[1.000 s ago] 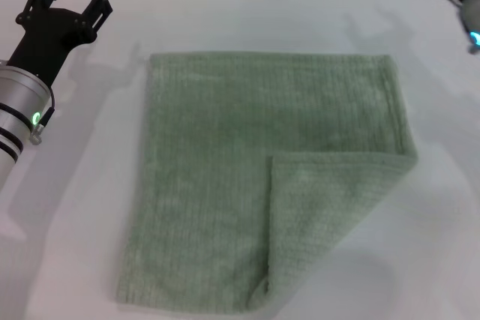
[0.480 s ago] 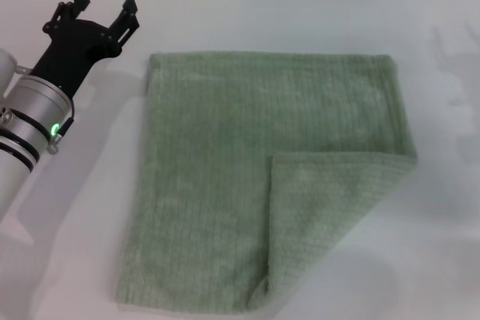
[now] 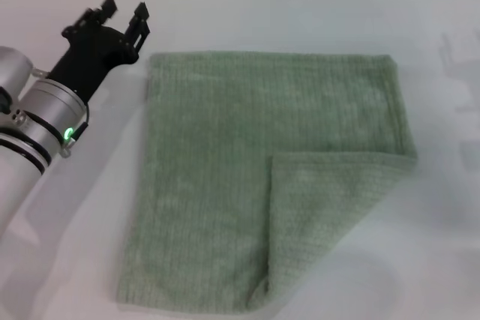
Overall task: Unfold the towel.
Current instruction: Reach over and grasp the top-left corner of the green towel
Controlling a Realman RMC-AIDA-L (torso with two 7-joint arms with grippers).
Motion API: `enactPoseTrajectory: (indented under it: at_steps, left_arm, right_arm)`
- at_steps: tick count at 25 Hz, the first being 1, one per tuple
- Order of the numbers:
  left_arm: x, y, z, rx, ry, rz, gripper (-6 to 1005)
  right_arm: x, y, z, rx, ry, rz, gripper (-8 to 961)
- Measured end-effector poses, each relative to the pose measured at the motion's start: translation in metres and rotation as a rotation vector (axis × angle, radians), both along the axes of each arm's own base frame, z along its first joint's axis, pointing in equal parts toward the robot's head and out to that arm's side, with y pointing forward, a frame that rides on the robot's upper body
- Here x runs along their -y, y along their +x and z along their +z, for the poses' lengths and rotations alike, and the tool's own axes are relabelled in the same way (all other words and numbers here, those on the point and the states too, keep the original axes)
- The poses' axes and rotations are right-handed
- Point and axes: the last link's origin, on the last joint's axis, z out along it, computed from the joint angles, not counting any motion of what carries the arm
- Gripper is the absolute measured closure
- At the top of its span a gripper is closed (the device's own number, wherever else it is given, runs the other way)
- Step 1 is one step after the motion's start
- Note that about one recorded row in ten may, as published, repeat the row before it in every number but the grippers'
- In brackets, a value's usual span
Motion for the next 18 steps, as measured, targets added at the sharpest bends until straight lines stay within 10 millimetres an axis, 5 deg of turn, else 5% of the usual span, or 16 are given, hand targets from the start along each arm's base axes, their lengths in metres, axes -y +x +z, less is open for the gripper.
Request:
enactPoseTrajectory:
  at_steps: [18]
  left_arm:
    - [-0.031, 0.011, -0.037, -0.065, -0.256, 0.222, 940]
  right_arm:
    - [-0.001, 0.003, 0.002, 0.056, 0.011, -0.014, 369]
